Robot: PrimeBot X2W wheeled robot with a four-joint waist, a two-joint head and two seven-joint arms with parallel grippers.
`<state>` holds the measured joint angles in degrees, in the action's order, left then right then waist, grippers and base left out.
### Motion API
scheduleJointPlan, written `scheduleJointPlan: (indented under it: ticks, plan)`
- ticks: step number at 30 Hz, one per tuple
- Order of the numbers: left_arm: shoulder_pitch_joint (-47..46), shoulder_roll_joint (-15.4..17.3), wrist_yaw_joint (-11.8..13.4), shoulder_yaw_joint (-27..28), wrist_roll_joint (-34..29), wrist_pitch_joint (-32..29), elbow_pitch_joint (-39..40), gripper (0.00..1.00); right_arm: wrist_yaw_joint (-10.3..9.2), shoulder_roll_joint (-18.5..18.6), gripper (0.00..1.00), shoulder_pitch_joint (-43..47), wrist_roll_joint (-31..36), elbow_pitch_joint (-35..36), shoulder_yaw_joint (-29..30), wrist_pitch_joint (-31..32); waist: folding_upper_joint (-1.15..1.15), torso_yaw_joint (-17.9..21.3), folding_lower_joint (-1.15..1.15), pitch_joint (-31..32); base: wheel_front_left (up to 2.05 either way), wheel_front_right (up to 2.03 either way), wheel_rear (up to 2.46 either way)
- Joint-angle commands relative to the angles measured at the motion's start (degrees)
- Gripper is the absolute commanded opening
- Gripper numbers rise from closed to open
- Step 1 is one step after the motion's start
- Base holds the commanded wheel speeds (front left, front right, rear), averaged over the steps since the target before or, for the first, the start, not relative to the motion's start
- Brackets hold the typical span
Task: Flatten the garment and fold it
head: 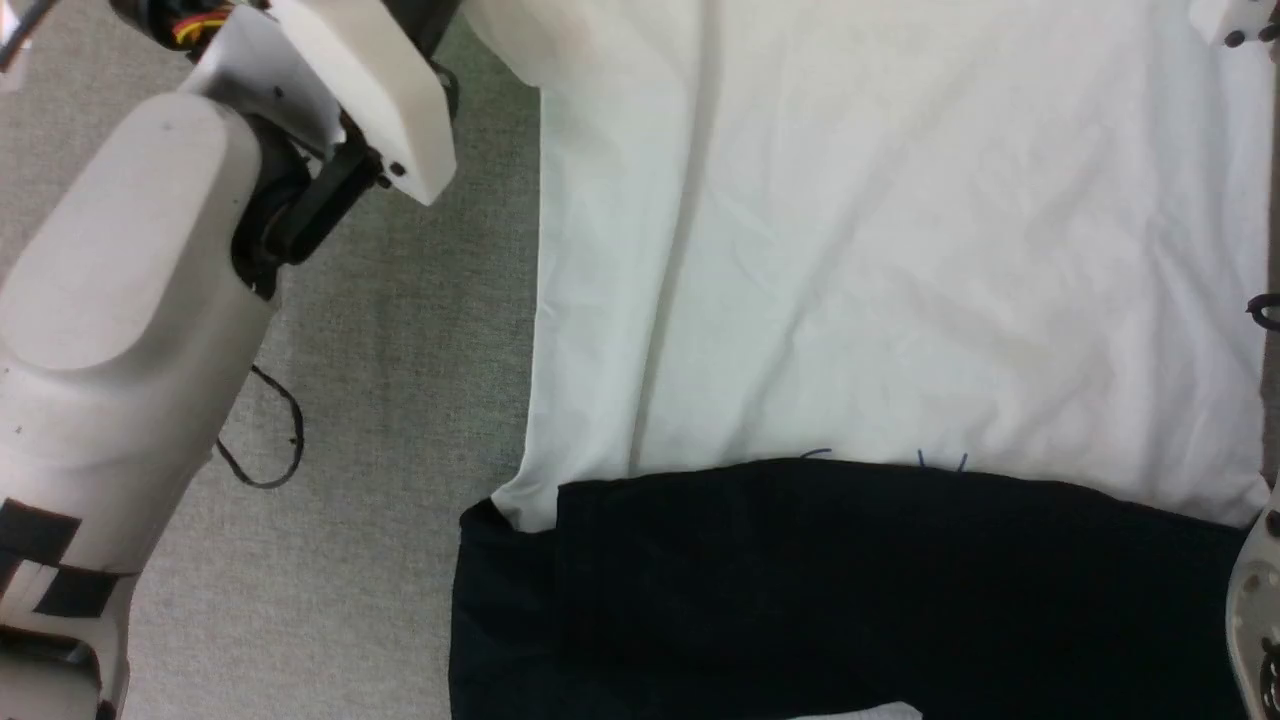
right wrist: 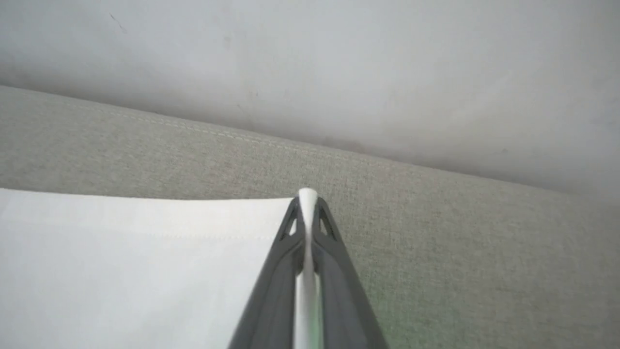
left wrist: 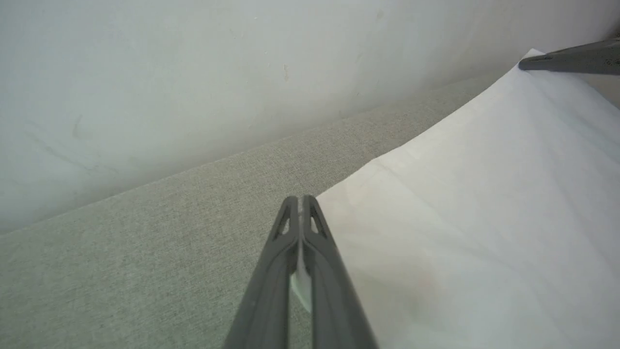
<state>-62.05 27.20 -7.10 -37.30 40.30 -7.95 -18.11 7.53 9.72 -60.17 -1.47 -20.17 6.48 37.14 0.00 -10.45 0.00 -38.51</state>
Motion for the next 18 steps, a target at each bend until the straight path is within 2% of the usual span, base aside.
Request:
scheduleJointPlan:
  ticks: [1,10,14,18]
  plan:
    - [-0.08,0.31,-0.38,0.44,0.54,0.79,-0.20,0.00,-0.04,0.06,0.00,0.55,-0.59,0.89,-0.39,-1.28,0.00,0.95,0.00,1.76,0.00,0.00,0.00]
    - [5.95,3.54,0.18,2.56,2.26,5.01,2.62,0.00,-0.04,0.87,0.00,8.83,-10.24,9.30,-2.78,-9.26,0.00,4.25,0.00,10.72,0.00,0.00,0.00]
    - [10.91,5.51,1.08,2.87,2.74,6.57,7.19,0.00,-0.04,1.07,0.00,16.13,-14.82,14.91,-2.89,-11.19,0.00,5.30,0.00,15.57,0.00,0.00,0.00]
    - [17.56,7.94,3.08,3.26,3.64,7.45,13.71,0.00,-0.04,0.15,0.00,24.53,-18.47,21.03,-1.36,-11.81,0.00,5.99,0.00,20.52,0.00,0.00,0.00]
